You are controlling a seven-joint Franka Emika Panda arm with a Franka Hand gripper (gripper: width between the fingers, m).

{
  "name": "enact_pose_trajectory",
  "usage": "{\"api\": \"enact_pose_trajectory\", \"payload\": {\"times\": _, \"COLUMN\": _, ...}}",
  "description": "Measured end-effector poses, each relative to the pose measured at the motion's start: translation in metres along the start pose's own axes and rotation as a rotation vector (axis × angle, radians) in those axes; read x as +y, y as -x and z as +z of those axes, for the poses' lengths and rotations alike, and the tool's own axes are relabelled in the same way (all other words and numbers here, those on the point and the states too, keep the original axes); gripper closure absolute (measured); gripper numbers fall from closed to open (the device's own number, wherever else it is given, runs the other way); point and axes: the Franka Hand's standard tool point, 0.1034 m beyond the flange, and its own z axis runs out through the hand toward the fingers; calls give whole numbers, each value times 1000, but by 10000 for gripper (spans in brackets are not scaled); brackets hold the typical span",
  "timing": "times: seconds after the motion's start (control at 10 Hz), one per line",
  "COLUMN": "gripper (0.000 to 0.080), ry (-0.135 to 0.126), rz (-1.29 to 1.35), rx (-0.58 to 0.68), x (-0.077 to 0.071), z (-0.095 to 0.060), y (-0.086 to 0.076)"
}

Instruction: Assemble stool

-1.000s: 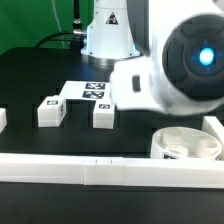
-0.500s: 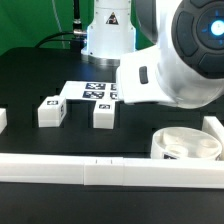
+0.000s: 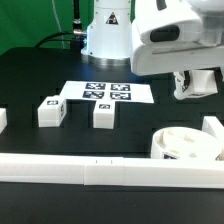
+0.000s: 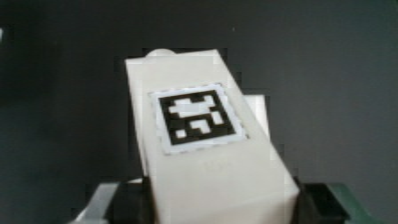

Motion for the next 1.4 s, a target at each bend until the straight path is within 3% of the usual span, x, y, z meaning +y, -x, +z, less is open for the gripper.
{"api": "enact_pose_trajectory", "payload": {"times": 0.4, "gripper": 438, "ry": 1, "rz": 8, "rx": 304, "x": -6, "z": -11, "y": -15}}
{"api": "enact_pose_trajectory", "payload": {"times": 0.6, "gripper": 438, "ry": -1, "rz": 6, "rx": 434, "x": -8, "z": -19, "y": -15}}
{"api": "enact_pose_trajectory", "payload": {"times": 0.9, "gripper": 437, "ry": 2, "rz": 1, "rx": 676, "x": -8, "z": -21, "y": -25}}
{"api": "enact_pose_trajectory", "payload": {"times": 1.1, "gripper": 436, "ry": -52, "rz": 51, "rx": 756, "x": -11, "z": -24, "y": -31}}
{"api": "enact_pose_trajectory", "payload": {"times": 1.4, "gripper": 436, "ry": -60, "rz": 57, "rx": 765, "x": -12, "z": -25, "y": -33}}
